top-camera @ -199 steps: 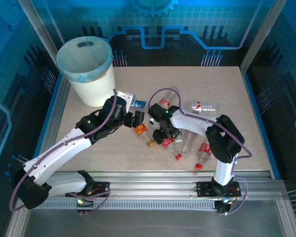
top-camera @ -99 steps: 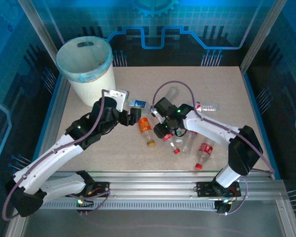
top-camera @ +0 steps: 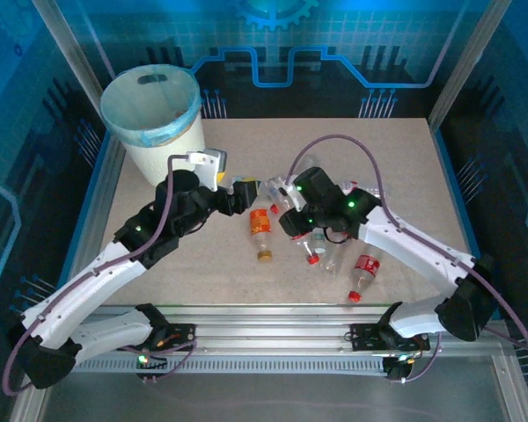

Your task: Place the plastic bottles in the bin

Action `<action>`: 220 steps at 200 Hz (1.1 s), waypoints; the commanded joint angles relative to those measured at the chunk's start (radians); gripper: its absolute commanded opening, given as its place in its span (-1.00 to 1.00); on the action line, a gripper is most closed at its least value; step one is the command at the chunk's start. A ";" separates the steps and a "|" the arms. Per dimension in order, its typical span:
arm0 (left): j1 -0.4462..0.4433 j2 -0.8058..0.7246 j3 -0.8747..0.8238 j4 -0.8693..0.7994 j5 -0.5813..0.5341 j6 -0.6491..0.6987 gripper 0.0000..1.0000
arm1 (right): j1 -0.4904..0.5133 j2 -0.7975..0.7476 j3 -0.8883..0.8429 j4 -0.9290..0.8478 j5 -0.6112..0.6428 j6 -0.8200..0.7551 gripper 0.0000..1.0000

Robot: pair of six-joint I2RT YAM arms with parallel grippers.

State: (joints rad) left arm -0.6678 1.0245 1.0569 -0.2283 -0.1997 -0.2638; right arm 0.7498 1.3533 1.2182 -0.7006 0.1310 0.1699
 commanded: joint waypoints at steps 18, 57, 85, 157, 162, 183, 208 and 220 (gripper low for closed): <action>0.022 0.069 0.071 0.046 0.158 -0.109 0.76 | -0.032 -0.089 -0.005 0.105 -0.058 -0.022 0.02; 0.028 0.150 0.124 0.044 0.282 -0.164 0.77 | -0.047 -0.132 -0.017 0.207 -0.115 -0.024 -0.01; 0.032 0.191 0.137 0.050 0.309 -0.178 0.76 | -0.052 -0.134 -0.014 0.225 -0.132 -0.030 -0.02; 0.049 0.221 0.146 0.046 0.301 -0.176 0.47 | -0.052 -0.172 -0.072 0.309 -0.296 -0.060 0.01; 0.052 0.219 0.142 0.048 0.300 -0.179 0.47 | -0.050 -0.171 -0.072 0.309 -0.304 -0.065 0.02; 0.058 0.204 0.125 0.071 0.307 -0.196 0.48 | -0.048 -0.163 -0.071 0.309 -0.309 -0.067 0.02; 0.066 0.188 0.109 0.083 0.302 -0.201 0.46 | -0.042 -0.156 -0.077 0.328 -0.329 -0.065 0.02; 0.072 0.182 0.100 0.083 0.295 -0.210 0.46 | -0.035 -0.153 -0.076 0.338 -0.334 -0.067 0.02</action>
State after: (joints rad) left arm -0.6231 1.2404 1.1698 -0.1776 0.1257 -0.4461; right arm 0.7040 1.2106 1.1450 -0.4168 -0.1432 0.1287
